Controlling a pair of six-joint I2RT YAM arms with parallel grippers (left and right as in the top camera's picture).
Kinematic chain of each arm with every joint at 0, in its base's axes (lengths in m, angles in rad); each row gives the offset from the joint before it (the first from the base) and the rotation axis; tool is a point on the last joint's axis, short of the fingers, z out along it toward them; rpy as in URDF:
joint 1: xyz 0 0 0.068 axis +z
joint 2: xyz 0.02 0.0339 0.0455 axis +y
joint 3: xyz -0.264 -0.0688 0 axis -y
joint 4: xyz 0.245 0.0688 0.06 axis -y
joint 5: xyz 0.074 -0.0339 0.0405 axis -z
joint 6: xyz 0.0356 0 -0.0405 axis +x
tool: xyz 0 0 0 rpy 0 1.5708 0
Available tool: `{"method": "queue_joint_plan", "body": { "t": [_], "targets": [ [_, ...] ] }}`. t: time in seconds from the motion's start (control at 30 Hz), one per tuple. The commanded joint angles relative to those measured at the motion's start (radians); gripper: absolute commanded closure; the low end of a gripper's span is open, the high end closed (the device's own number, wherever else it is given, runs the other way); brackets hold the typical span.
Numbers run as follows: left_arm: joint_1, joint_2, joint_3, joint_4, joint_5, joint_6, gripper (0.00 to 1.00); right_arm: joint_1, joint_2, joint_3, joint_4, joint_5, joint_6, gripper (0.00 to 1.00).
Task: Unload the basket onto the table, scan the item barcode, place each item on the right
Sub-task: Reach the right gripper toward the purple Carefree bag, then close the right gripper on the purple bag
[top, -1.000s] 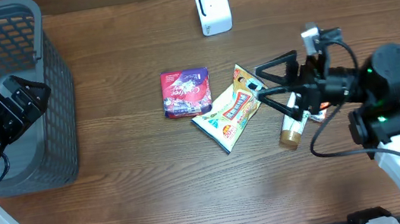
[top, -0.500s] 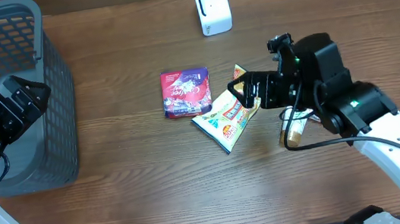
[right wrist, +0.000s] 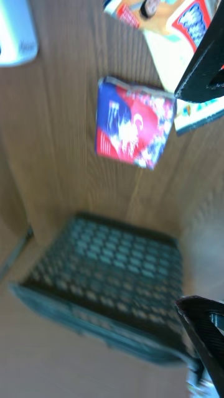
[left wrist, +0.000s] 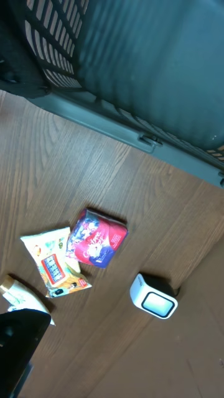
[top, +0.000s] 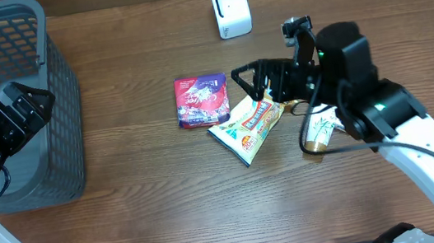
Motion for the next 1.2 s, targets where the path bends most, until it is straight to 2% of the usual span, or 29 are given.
{"method": "queue_joint_plan", "body": {
  "t": [0.0, 0.27, 0.37, 0.5, 0.67, 0.77, 1.03, 1.17],
  "targets": [
    [0.004, 0.003, -0.007, 0.001, 0.011, -0.007, 0.00, 0.027, 0.098, 0.019, 0.031, 0.132, 0.071, 0.00],
    [0.004, 0.003, -0.007, 0.001, 0.011, -0.007, 0.00, 0.042, 0.357, 0.019, 0.157, 0.133, 0.057, 0.01],
    [0.004, 0.003, -0.007, 0.001, 0.011, -0.007, 0.00, 0.042, 0.427, 0.019, 0.203, 0.111, 0.056, 0.07],
    [0.004, 0.003, -0.007, 0.001, 0.009, -0.007, 0.00, 0.056, 0.509, 0.019, 0.266, 0.106, 0.056, 0.20],
    [0.004, 0.003, -0.007, 0.001, 0.009, -0.007, 0.00, 0.079, 0.568, 0.019, 0.312, 0.133, 0.057, 0.20],
    [0.004, 0.003, -0.007, 0.001, 0.009, -0.007, 0.00, 0.079, 0.579, 0.019, 0.257, 0.201, 0.099, 0.26],
    [0.004, 0.003, -0.007, 0.001, 0.009, -0.007, 0.00, 0.037, 0.582, 0.023, 0.019, 0.399, 0.172, 0.28],
    [0.004, 0.003, -0.007, 0.001, 0.009, -0.007, 0.00, -0.029, 0.582, 0.056, -0.089, 0.402, 0.165, 0.28]
  ]
}}
